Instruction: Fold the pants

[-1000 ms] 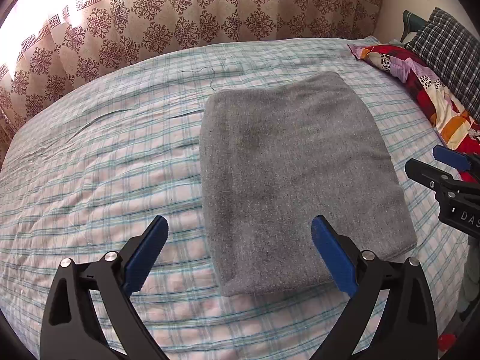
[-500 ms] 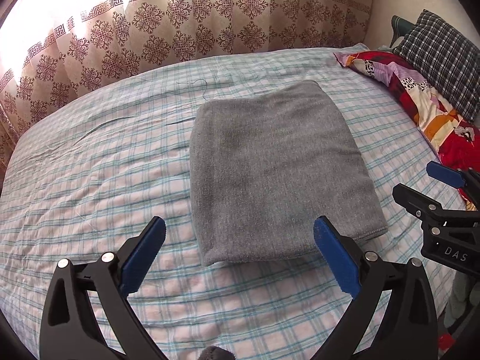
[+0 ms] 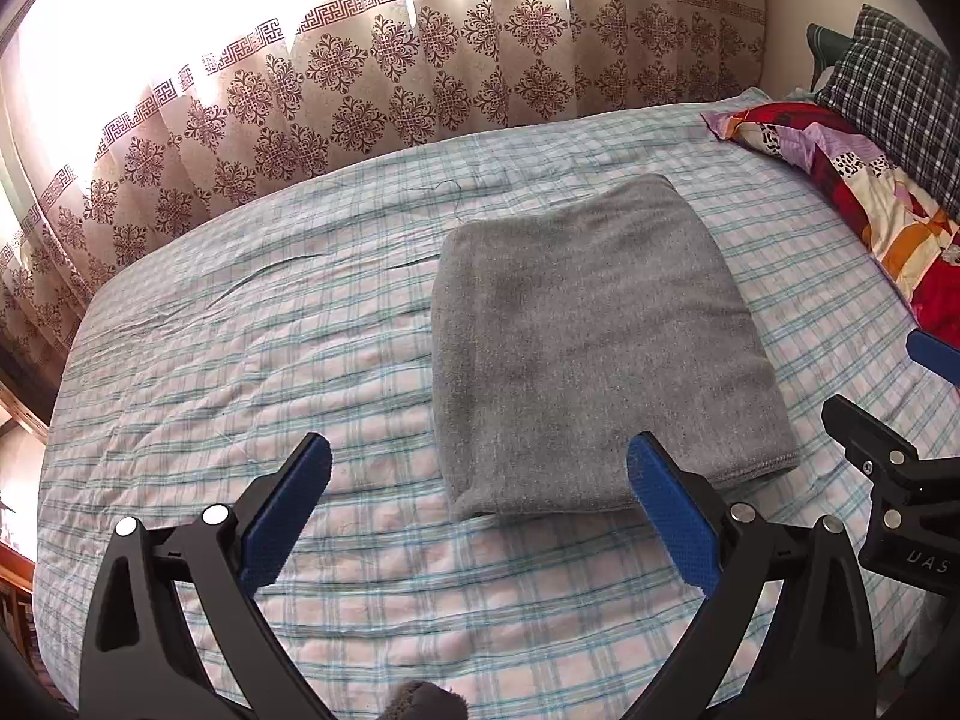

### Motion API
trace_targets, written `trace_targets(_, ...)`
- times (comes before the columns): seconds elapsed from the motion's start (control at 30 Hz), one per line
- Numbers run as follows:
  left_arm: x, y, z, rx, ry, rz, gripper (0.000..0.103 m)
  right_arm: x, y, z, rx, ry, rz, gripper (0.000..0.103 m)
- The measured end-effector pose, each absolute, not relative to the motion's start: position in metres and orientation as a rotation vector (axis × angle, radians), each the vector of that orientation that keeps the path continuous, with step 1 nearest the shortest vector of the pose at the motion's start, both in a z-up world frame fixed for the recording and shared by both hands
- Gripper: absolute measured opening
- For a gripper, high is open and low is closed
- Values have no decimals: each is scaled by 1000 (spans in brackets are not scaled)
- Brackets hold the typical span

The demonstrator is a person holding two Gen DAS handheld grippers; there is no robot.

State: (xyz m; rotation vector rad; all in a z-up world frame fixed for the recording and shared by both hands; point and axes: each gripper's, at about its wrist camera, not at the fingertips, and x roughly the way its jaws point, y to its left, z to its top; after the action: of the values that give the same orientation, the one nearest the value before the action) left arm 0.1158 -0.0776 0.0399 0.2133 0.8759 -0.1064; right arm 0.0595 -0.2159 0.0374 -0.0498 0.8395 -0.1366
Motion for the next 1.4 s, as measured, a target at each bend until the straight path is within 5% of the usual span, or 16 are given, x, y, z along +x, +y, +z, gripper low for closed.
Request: trace_targets(1.4, 123, -90, 21, 271, 968, -110, 100, 59, -211, 29, -68, 861, -135, 98)
